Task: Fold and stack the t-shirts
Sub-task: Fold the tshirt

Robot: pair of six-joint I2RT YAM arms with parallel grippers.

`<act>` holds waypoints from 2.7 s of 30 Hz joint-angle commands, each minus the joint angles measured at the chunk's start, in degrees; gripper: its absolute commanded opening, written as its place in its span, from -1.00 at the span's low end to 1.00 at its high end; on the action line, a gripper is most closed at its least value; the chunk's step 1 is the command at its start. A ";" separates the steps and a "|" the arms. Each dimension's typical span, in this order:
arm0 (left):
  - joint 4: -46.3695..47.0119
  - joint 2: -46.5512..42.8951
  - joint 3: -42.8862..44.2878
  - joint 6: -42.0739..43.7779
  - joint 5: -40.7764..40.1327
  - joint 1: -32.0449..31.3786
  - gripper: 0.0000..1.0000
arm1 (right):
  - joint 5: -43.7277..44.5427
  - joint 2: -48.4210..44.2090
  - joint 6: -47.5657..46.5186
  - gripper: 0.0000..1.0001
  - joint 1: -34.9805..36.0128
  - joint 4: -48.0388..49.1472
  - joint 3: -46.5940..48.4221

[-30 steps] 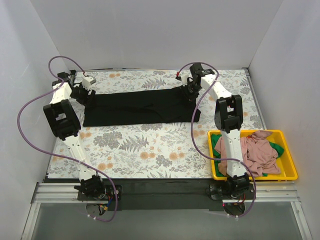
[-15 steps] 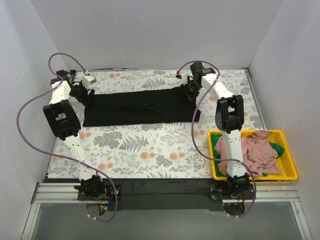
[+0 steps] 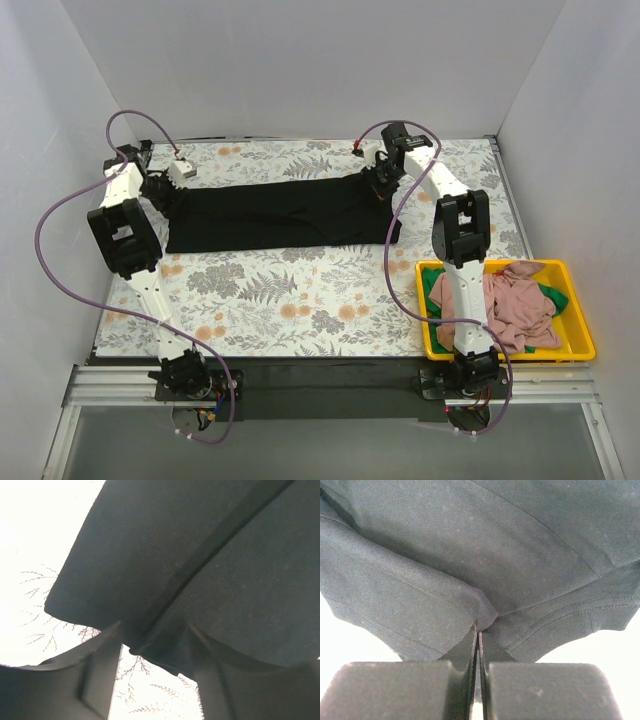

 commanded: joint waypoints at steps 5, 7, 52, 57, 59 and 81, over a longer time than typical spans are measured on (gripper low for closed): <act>-1.34 -0.10 0.26 4.25 -2.48 -0.17 -0.30 | -1.13 -5.19 -0.89 -0.97 -0.05 -0.03 -0.56; -1.34 -0.62 0.26 4.34 -1.95 -0.17 -0.47 | -1.31 -5.46 -0.89 -0.97 -0.05 -0.11 -0.56; -5.11 -23.50 -19.61 3.73 4.64 7.39 -1.00 | -7.20 -20.23 -1.33 -0.97 -1.90 -1.26 -13.07; -3.89 -20.67 -17.67 1.88 4.11 6.16 -1.00 | -6.32 -16.62 -0.98 -0.97 -1.90 -1.87 -9.53; -5.02 -20.92 -16.96 2.14 4.73 6.25 -1.00 | -6.23 -17.14 -1.50 -0.97 -1.99 -1.96 -10.40; -2.30 -45.11 -47.13 10.06 -2.31 10.29 -1.00 | -5.79 -34.82 -3.97 -0.97 -1.99 -1.17 -34.76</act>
